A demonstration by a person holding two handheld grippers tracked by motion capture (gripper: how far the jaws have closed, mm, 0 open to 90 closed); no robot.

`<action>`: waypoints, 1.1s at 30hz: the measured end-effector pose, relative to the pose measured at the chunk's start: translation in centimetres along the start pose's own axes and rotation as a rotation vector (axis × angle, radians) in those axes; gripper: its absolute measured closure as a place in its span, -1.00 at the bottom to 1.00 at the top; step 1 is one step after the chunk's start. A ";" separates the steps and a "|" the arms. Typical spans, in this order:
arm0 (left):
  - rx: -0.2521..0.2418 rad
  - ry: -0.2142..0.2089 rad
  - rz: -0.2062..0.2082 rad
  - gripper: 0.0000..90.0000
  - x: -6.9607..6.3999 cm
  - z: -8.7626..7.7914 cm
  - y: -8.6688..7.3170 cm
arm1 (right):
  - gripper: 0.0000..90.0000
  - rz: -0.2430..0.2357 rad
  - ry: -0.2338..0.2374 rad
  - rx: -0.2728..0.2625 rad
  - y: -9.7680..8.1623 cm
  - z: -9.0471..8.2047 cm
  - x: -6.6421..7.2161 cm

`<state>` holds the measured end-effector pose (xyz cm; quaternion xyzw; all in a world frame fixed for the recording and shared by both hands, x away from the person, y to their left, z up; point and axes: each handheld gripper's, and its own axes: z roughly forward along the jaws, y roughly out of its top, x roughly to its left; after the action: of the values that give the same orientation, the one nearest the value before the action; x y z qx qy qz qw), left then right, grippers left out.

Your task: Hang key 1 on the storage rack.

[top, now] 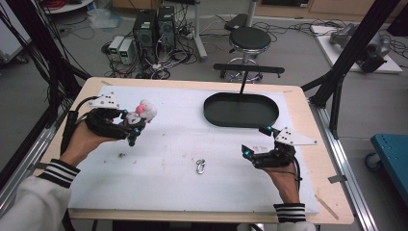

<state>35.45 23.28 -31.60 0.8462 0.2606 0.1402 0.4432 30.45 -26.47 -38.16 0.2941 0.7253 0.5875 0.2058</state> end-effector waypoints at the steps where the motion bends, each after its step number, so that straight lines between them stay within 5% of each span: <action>1: -0.014 -0.018 0.011 -0.15 -0.3 0.1 0.3 | -0.98 -0.006 0.008 0.006 0.3 0.1 0.1; 14: -0.069 -0.142 0.090 -0.15 -1.8 1.1 1.4 | -0.98 -0.031 0.166 0.047 3.8 2.3 1.4; 27: -0.063 -0.229 0.174 -0.14 -3.4 2.6 2.7 | -0.98 -0.097 0.368 0.079 7.2 5.0 2.8; 33: -0.070 -0.270 0.190 -0.14 -4.0 3.2 3.1 | -0.98 -0.124 0.420 0.095 8.2 5.9 3.2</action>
<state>34.64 17.37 -30.88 0.8622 0.1125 0.0755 0.4880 33.37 -18.92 -31.29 0.1294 0.7957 0.5873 0.0717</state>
